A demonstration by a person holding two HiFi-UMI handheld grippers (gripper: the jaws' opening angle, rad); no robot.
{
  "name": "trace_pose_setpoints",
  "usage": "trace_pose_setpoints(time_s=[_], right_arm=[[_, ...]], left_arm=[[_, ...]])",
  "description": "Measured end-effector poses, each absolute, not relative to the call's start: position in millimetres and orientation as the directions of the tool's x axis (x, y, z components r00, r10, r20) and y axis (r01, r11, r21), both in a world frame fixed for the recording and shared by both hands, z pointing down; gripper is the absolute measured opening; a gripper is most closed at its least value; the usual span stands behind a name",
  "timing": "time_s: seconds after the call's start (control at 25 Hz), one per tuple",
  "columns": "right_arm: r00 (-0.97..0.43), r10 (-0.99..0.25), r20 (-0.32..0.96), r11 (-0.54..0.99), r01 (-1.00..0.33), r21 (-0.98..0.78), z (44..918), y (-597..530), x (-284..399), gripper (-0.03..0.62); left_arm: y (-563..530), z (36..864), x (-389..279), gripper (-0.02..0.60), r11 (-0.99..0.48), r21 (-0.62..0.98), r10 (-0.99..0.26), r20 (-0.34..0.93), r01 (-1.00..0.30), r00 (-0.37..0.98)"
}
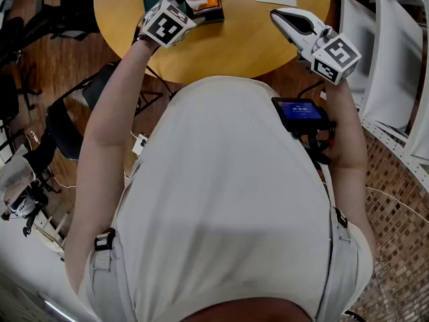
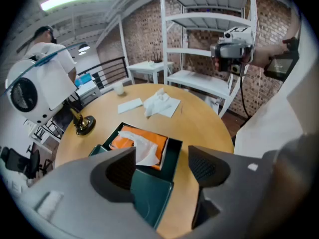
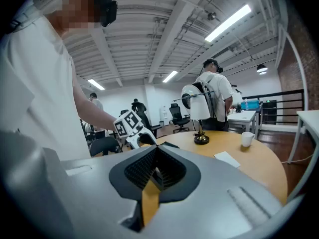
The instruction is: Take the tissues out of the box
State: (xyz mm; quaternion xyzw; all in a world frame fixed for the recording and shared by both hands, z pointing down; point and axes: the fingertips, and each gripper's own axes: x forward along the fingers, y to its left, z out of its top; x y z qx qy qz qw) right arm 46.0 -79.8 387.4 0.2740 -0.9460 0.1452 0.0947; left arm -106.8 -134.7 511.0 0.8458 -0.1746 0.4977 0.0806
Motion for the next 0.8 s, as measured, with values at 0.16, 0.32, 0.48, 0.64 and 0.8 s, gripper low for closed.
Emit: trace_pose_setpoints(time_s=[0.16,0.32,0.48,0.64,0.8], right_arm=[[-0.821,-0.507,0.265,0.795,-0.563,-0.226,383,-77,64,0.001],[-0.793,-0.542,0.277,0.766,-0.602,-0.224,383,-73,84,0.001],[-0.774,-0.567,0.283,0.739,-0.630,-0.241,388,-74,94,0.002],[-0.758,-0.582,0.294,0.713,-0.649,-0.265,390,-73,101,0.002],[-0.741,-0.595,0.311,0.688,-0.670,-0.279,397,-79,107,0.002]], left_arm=[[-156,531,-106,0.435,-0.947,-0.014,-0.121,0.941,-0.322,0.315],[-175,537,-101,0.526,-0.963,0.022,-0.045,0.969,-0.269,0.242],[-192,557,-98,0.591,-0.978,0.065,0.032,0.986,-0.199,0.164],[-200,581,-99,0.593,-0.981,0.110,0.100,0.993,-0.159,0.067],[-205,605,-107,0.594,-0.984,0.136,0.142,0.989,-0.117,-0.041]])
